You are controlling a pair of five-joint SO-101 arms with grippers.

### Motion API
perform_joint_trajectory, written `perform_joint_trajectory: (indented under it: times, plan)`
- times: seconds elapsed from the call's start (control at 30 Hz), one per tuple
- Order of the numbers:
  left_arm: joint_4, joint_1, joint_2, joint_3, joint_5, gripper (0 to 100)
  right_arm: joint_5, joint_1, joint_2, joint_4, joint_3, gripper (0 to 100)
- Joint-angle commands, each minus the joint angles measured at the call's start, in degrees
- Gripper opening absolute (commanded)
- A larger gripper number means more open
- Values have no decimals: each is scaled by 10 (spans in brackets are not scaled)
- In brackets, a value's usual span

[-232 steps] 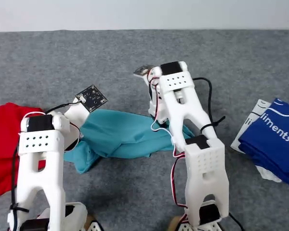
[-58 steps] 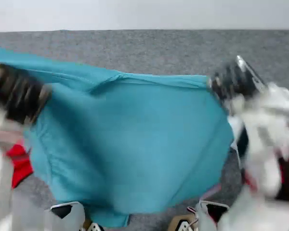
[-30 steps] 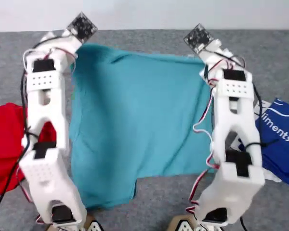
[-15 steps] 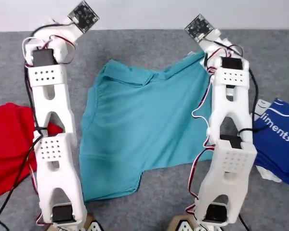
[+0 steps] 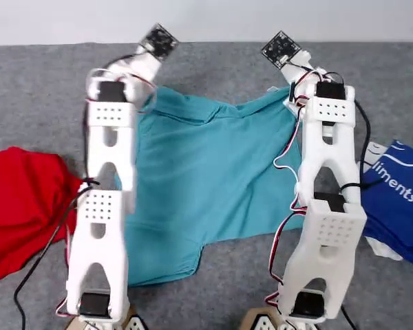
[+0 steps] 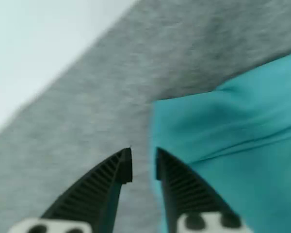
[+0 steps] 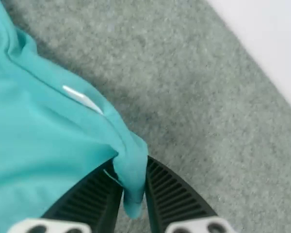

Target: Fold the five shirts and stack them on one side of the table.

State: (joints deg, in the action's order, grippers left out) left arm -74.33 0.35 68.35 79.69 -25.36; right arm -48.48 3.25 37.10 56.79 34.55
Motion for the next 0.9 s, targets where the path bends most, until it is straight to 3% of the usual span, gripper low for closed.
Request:
perform_joint_trajectory:
  times: [0.0,0.2,0.33,0.47,0.87]
  plan:
    - [2,14,5,24,52,132,-4,-6,-8,9,33,11]
    - [46,18,75,24,55,129,16,-7,-8,23,33,11]
    - [71,16,105,26,50,71,25,-7,-7,23,33,11]
    - [72,20,102,27,-4,2,23,-7,5,23,33,11]
    - [-47,25,-37,28,-40,4,25,-7,6,23,38,11]
